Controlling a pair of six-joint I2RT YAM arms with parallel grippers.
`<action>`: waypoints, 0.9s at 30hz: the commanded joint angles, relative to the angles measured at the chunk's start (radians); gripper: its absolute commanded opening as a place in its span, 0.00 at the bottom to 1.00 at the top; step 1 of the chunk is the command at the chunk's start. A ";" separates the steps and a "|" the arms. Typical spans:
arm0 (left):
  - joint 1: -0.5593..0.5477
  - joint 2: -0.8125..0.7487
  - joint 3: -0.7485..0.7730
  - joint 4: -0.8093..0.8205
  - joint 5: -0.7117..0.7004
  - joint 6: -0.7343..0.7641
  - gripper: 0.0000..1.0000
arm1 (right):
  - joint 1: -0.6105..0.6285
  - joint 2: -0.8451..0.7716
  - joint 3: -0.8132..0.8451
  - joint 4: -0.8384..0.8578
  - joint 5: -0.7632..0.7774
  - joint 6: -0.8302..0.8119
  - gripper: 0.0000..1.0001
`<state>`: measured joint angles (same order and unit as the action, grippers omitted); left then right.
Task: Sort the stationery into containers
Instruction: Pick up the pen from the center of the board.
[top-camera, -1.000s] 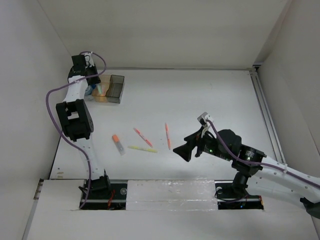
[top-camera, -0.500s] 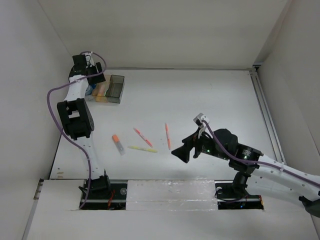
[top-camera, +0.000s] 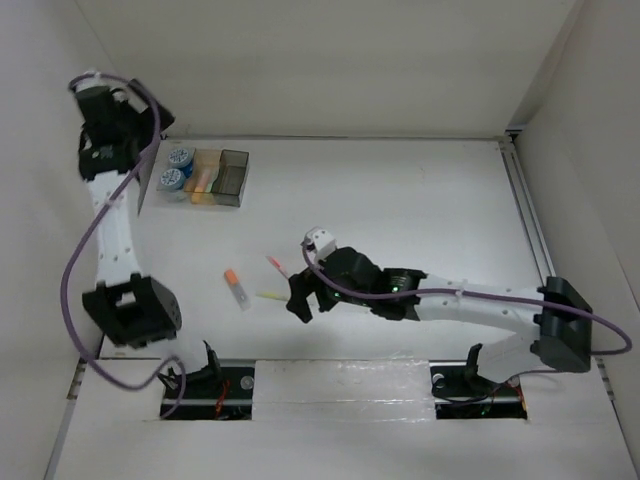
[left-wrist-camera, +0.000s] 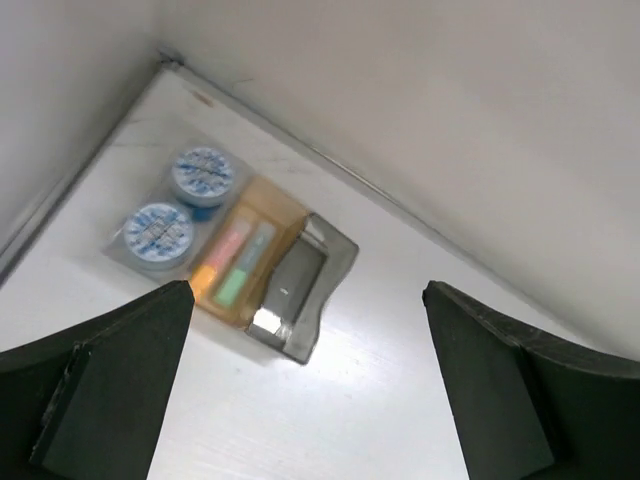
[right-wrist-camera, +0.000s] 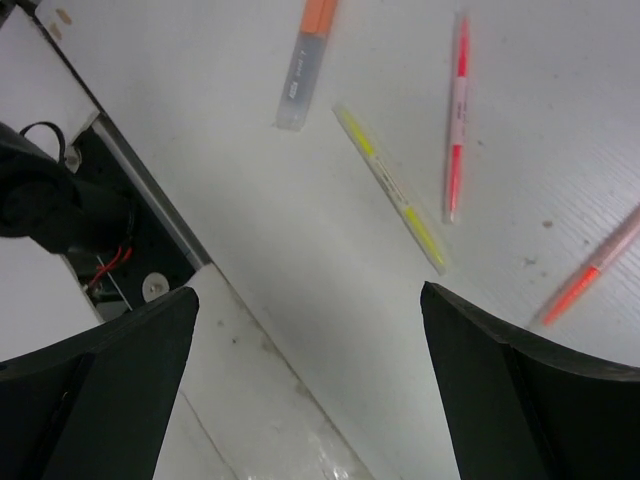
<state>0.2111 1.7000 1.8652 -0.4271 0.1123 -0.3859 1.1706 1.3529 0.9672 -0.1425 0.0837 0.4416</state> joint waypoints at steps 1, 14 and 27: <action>0.177 -0.187 -0.305 -0.064 0.059 -0.211 1.00 | 0.053 0.131 0.142 0.052 0.077 -0.006 0.99; 0.183 -0.844 -0.944 -0.068 0.067 -0.131 1.00 | 0.124 0.435 0.481 -0.146 0.321 0.063 0.96; -0.117 -0.835 -1.157 -0.053 0.072 -0.345 1.00 | 0.089 -0.052 0.280 -0.305 0.653 0.174 1.00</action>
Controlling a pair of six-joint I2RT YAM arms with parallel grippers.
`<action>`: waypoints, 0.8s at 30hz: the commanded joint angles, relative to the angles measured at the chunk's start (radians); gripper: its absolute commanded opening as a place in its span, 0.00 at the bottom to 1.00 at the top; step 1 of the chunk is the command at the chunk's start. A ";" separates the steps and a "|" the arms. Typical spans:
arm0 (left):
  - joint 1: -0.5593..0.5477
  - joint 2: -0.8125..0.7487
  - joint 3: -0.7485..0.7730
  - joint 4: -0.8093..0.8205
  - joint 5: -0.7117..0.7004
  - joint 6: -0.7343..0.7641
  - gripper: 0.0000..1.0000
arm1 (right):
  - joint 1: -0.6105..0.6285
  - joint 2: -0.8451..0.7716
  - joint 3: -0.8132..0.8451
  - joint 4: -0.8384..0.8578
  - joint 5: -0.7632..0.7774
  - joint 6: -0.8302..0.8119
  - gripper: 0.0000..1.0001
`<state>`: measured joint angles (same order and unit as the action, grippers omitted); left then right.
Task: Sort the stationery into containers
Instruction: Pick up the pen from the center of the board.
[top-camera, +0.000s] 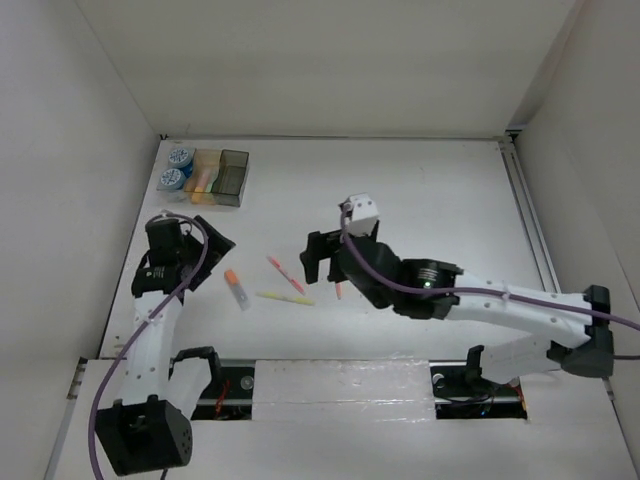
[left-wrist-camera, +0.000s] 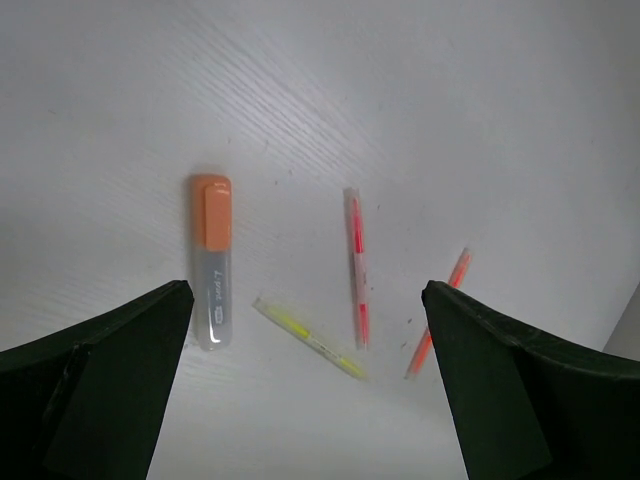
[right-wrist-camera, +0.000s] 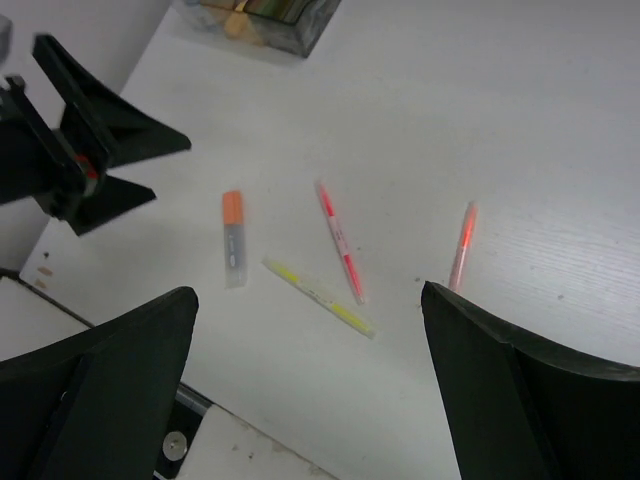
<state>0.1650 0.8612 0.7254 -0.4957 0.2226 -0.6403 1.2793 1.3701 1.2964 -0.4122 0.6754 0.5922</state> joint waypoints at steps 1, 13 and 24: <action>-0.114 0.024 -0.027 0.003 -0.063 -0.122 1.00 | -0.020 -0.095 -0.075 -0.027 0.061 0.023 1.00; -0.269 0.120 -0.087 -0.041 -0.256 -0.278 1.00 | -0.020 -0.345 -0.265 0.094 -0.020 -0.067 1.00; -0.269 0.318 -0.175 0.098 -0.284 -0.289 1.00 | -0.038 -0.373 -0.329 0.185 -0.079 -0.114 1.00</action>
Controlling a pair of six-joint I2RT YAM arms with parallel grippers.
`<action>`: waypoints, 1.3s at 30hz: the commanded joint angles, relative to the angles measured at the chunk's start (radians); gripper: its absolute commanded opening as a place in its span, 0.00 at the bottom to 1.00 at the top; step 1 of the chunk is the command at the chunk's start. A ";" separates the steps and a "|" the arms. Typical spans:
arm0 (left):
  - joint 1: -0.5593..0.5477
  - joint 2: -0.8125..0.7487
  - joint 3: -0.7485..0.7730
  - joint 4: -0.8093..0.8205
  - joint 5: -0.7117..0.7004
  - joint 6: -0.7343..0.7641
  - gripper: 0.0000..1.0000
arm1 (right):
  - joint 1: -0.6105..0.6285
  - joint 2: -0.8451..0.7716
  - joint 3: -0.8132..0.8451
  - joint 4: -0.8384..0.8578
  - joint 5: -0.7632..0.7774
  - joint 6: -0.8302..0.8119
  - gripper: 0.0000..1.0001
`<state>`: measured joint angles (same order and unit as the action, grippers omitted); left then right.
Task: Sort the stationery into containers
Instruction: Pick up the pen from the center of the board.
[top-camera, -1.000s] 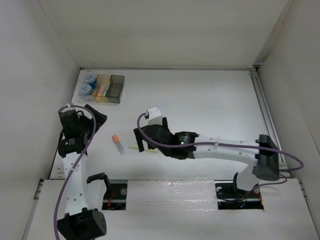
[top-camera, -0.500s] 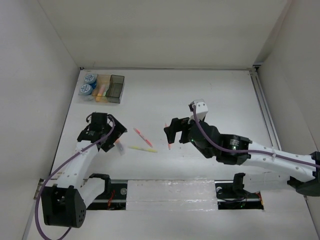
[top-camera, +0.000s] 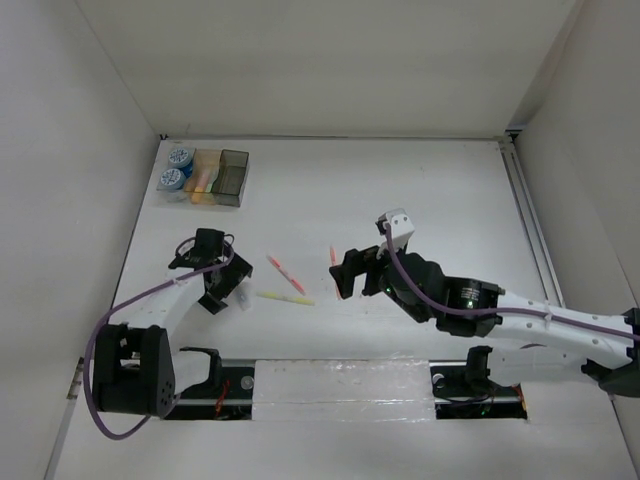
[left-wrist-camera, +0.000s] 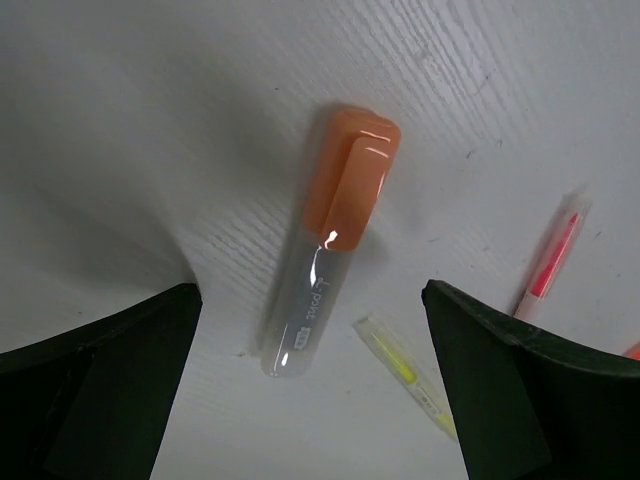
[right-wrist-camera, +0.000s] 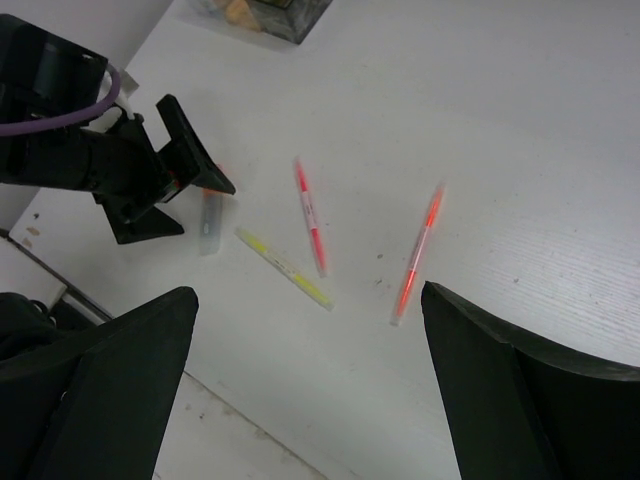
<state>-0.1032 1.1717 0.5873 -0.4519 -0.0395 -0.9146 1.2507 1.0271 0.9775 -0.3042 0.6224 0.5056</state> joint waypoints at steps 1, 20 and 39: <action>-0.001 0.019 -0.037 0.055 -0.022 -0.015 1.00 | -0.010 -0.030 -0.010 0.077 -0.036 -0.027 1.00; -0.027 0.293 0.038 -0.005 -0.129 0.000 0.77 | -0.020 -0.174 -0.085 0.116 -0.076 -0.036 1.00; -0.075 0.477 0.209 -0.105 -0.143 0.086 0.00 | -0.020 -0.225 -0.103 0.116 -0.115 -0.055 1.00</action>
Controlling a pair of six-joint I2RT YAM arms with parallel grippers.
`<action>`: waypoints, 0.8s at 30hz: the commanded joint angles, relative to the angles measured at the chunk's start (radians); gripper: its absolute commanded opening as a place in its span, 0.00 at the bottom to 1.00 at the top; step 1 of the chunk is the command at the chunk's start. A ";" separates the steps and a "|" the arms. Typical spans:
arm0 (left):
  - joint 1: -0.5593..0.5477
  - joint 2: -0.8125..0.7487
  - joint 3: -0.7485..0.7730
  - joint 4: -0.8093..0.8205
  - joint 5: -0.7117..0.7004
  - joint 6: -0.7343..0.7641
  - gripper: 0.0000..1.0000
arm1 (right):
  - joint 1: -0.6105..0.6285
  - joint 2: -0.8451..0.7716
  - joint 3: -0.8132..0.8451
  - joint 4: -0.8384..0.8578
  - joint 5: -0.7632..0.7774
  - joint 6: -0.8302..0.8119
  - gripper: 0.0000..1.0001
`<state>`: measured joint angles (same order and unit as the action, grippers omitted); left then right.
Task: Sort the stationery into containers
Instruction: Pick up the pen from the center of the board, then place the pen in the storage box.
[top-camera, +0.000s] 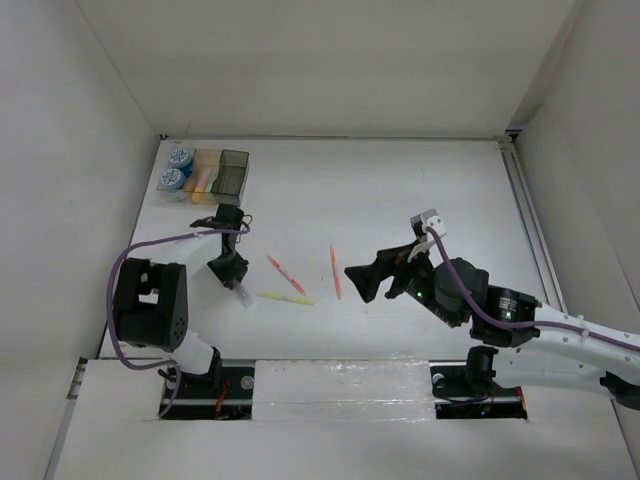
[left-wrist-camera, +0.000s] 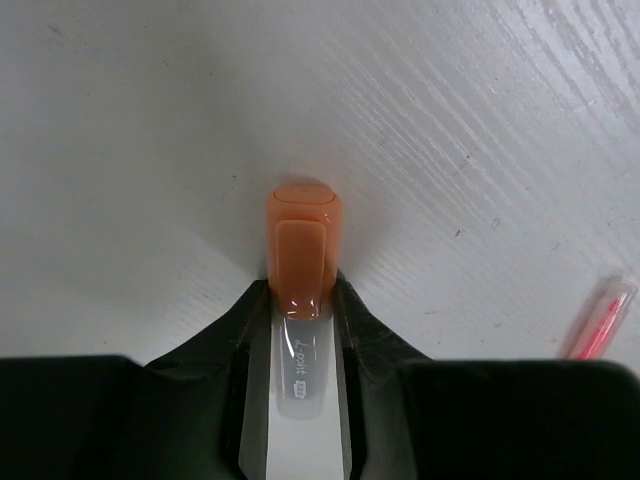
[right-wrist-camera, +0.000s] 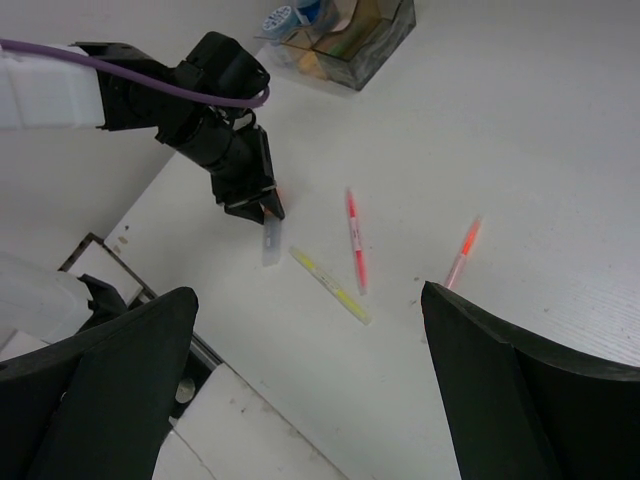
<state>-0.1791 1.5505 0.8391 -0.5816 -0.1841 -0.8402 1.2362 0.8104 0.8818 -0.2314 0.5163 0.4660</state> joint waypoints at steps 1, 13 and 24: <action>0.001 0.080 -0.026 0.013 -0.012 0.012 0.00 | -0.006 -0.008 -0.007 0.043 -0.009 -0.024 1.00; 0.023 -0.057 0.512 -0.017 -0.031 0.391 0.00 | -0.006 0.042 0.022 0.032 -0.009 0.005 1.00; 0.085 0.356 1.201 -0.072 -0.322 0.565 0.00 | -0.006 0.072 0.002 0.023 -0.073 0.066 1.00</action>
<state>-0.1249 1.8538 1.9491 -0.6342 -0.3996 -0.3588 1.2366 0.8902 0.8814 -0.2344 0.4644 0.4992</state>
